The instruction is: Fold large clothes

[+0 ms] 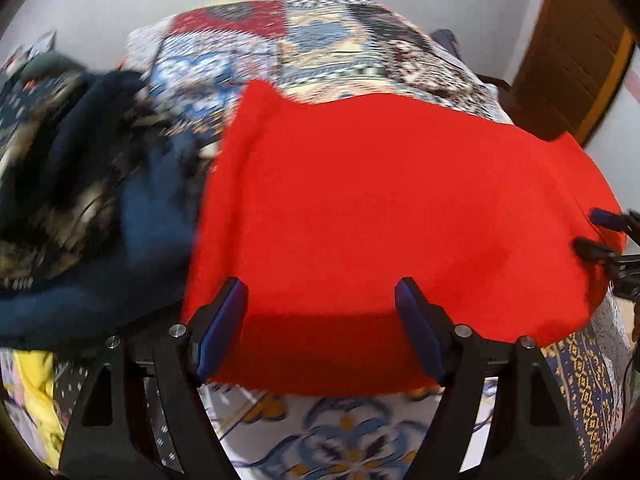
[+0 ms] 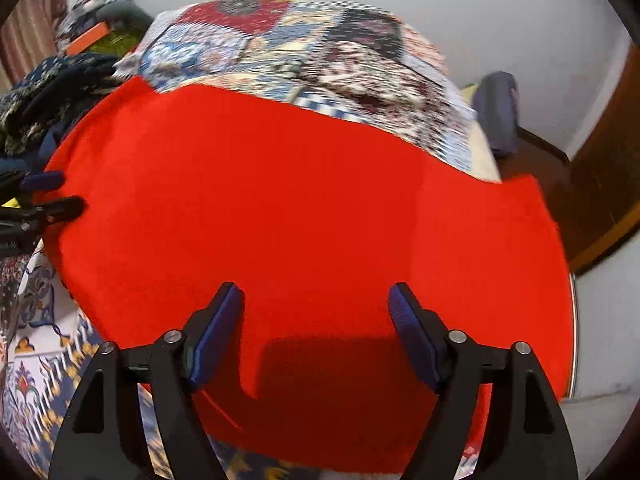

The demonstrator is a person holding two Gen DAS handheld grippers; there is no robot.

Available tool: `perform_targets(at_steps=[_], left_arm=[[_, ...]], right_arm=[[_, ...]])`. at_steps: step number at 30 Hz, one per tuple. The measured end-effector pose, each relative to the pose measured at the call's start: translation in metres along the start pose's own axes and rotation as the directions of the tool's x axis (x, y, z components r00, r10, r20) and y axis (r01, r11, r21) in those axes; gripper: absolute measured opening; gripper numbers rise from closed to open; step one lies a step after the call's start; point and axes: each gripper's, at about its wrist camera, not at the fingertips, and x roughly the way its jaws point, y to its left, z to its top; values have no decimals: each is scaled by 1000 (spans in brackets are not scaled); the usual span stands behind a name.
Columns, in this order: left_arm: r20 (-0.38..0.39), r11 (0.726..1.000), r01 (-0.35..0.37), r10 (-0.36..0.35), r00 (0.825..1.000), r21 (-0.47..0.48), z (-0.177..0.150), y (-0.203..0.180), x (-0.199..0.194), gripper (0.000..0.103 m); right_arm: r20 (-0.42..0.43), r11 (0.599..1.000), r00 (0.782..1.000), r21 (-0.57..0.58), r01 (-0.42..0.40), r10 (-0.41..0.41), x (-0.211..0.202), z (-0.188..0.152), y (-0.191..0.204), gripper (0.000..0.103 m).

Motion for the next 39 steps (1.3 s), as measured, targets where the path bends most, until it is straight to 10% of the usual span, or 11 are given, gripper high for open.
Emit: perform_targets(at_steps=[14,18,20,27,35,39], left_arm=[[-22,959,-19,13,1000,-282,-53,63,-24,77],[12,922,102,-105,994,-373,-57,68,-35,77],[30,895,186,-191,981,-406,-57,65,-38,77],[67,685,474,-531,845,-553,-64,49,-4,77],[219,608,506,-485,847,-612,-54,62,19,77],[227,655,467,-420,879,-594,-39,48,28,77]], right_arm=[[-13,978,997,195,79,-78,-31,-31,-53,87],[17,982,996,170,79,-83,-46,-31,-43,87],[45,986,996,151,69,-77,-51,-25,-36,87],[101,994,995,114,1,-12,-56,-12,-10,87],[94,991,994,119,-62,51,-39,-2,5,87],[88,987,994,145,-75,62,-33,-1,4,87]])
